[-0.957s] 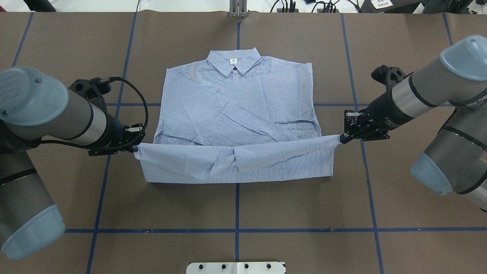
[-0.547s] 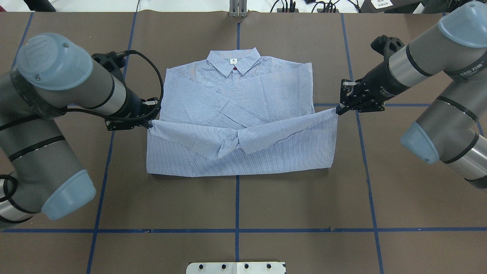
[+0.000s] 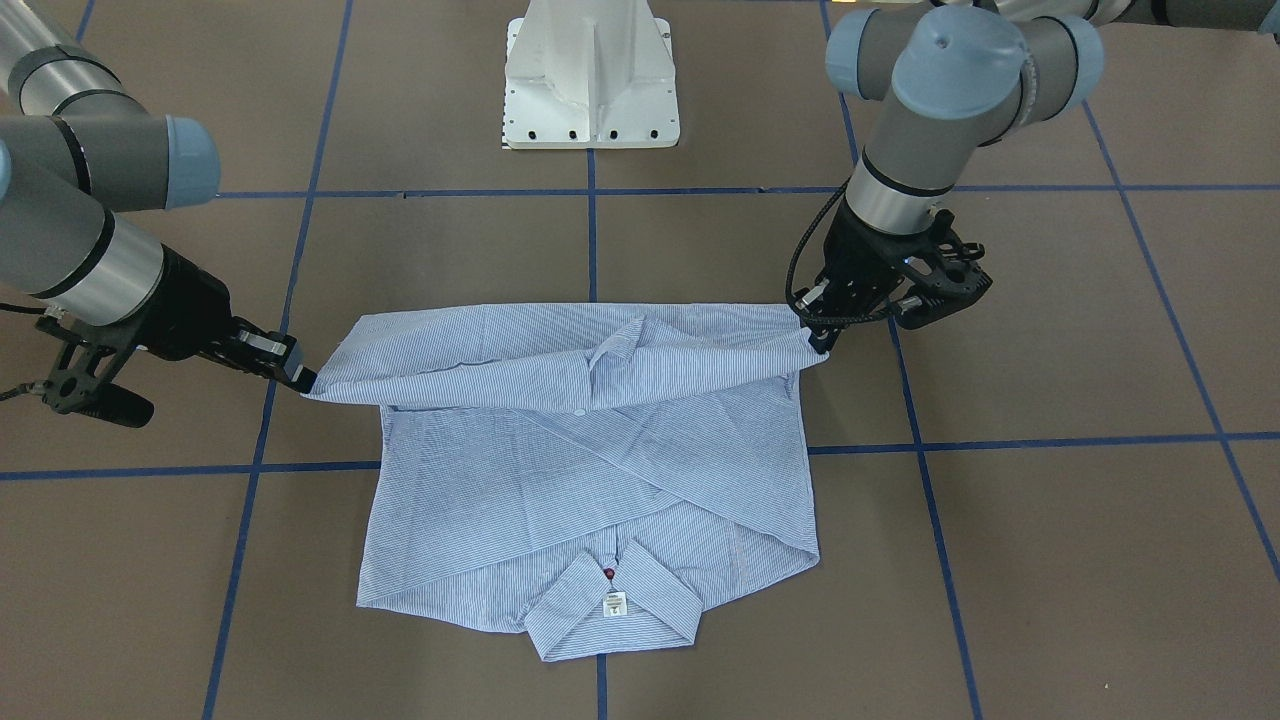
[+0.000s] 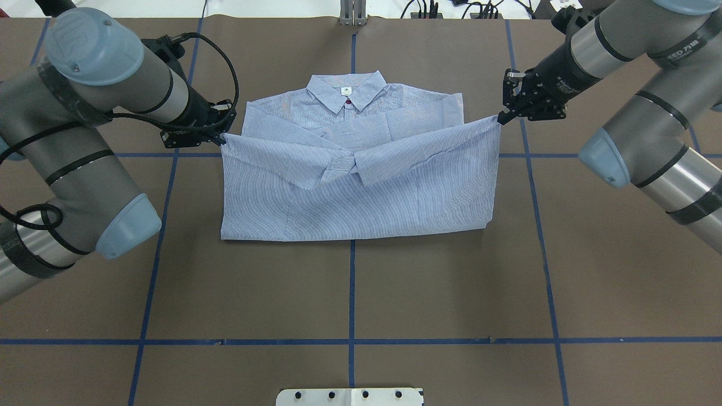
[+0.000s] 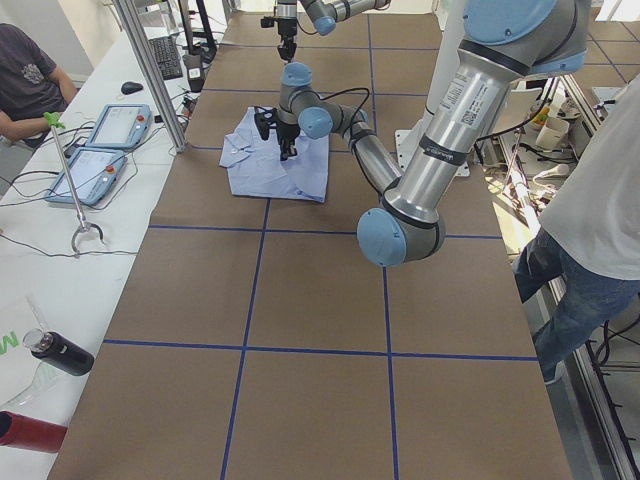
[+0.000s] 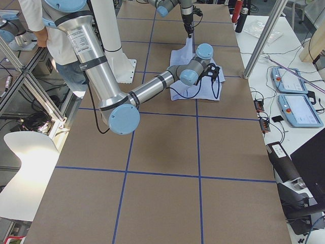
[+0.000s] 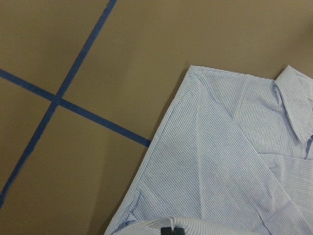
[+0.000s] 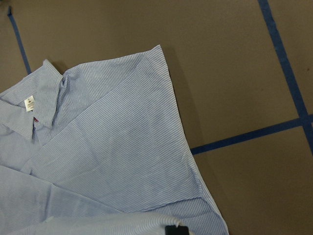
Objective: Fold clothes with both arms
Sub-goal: 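Carry the held hem with both grippers over the shirt toward the collar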
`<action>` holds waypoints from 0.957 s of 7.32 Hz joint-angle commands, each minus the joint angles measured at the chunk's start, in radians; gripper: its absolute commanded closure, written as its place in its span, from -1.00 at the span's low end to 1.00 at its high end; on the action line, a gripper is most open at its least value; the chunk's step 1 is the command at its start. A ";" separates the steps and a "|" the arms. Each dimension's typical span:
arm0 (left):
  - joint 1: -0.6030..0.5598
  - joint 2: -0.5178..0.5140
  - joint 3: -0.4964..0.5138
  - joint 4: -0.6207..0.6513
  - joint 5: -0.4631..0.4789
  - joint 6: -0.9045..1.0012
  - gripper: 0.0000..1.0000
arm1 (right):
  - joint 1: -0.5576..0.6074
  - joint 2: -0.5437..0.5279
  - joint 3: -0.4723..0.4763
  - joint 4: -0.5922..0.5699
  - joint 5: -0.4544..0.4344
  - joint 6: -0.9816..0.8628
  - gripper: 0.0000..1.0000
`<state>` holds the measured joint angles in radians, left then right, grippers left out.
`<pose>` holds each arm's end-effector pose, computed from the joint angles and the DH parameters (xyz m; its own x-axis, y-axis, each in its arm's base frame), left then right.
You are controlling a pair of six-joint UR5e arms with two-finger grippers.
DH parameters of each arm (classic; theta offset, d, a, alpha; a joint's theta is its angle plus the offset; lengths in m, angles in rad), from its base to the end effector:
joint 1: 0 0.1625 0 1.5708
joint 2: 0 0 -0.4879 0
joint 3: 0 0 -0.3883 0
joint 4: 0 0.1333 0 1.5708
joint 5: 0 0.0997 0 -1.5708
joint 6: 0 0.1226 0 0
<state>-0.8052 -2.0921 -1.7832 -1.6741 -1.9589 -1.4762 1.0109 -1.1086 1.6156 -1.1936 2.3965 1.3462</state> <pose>0.4102 -0.5522 0.3275 0.5066 -0.4009 -0.7633 0.4266 0.8859 -0.1821 -0.3269 -0.6029 0.3863 0.3889 0.3362 0.8577 -0.1908 0.9403 -0.2820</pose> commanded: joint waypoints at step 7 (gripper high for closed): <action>-0.087 -0.065 0.269 -0.182 0.003 0.085 1.00 | 0.017 0.141 -0.221 0.003 -0.005 -0.006 1.00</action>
<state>-0.8782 -2.1560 -1.5384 -1.8396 -1.9570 -1.4117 1.0222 -0.9743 1.4121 -1.1906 2.3929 1.3409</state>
